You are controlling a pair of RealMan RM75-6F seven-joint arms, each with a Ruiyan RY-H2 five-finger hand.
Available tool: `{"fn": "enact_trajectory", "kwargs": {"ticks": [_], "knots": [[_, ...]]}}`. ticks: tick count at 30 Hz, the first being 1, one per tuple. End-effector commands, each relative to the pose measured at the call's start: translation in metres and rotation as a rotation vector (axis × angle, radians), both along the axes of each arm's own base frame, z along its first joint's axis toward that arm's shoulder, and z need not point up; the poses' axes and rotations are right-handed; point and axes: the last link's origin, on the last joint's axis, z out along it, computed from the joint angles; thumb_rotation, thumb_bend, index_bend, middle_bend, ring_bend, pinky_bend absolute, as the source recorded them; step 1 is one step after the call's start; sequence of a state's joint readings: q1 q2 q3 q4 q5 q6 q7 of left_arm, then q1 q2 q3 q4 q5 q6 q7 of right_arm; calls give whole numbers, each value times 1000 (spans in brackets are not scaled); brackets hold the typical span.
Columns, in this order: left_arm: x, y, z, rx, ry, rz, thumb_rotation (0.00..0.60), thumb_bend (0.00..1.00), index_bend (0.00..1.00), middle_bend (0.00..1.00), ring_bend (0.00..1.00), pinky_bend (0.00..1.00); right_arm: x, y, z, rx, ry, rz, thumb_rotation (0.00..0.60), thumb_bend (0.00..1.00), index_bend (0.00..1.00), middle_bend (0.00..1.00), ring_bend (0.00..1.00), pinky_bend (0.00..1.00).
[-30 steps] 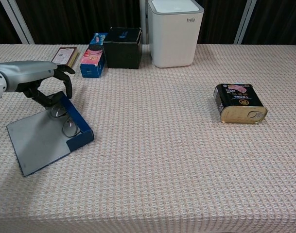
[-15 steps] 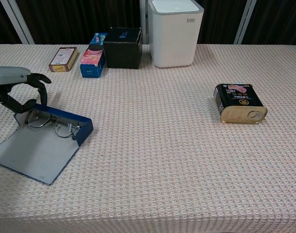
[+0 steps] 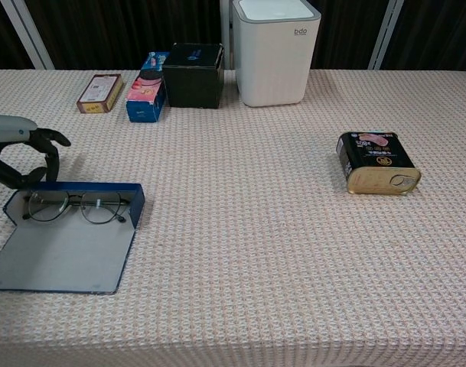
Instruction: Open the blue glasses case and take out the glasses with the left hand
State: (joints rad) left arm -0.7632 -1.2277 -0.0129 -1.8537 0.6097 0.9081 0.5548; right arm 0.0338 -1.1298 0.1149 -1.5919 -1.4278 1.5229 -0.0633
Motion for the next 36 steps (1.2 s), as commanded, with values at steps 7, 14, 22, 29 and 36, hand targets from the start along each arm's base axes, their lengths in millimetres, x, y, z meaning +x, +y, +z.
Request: {"fn": "enact_trajectory", "kwargs": {"ticks": [7,14,22,29,36], "knots": [[3,-8,2,-36,9,11,479,602,481,0,0,35,1,0,0,1,2,3,600,280,0,0,0,0],[13,-9,6,20,-52,-41,508,506,324,56,0,66,0,0,0,-2,3,0,600,281,0,0,0,0],[19,-17,7,114,-181,-118,600,303,198,196,76,188,0,0,2,-11,1,-1,600,281,0,0,0,0],[10,-25,-7,68,-196,-77,600,303,230,198,93,207,-1,1,1,-7,5,-2,600,281,0,0,0,0],[12,-28,-16,44,-207,-80,600,286,273,198,94,207,-5,0,1,-14,11,-19,600,282,0,0,0,0]]}}
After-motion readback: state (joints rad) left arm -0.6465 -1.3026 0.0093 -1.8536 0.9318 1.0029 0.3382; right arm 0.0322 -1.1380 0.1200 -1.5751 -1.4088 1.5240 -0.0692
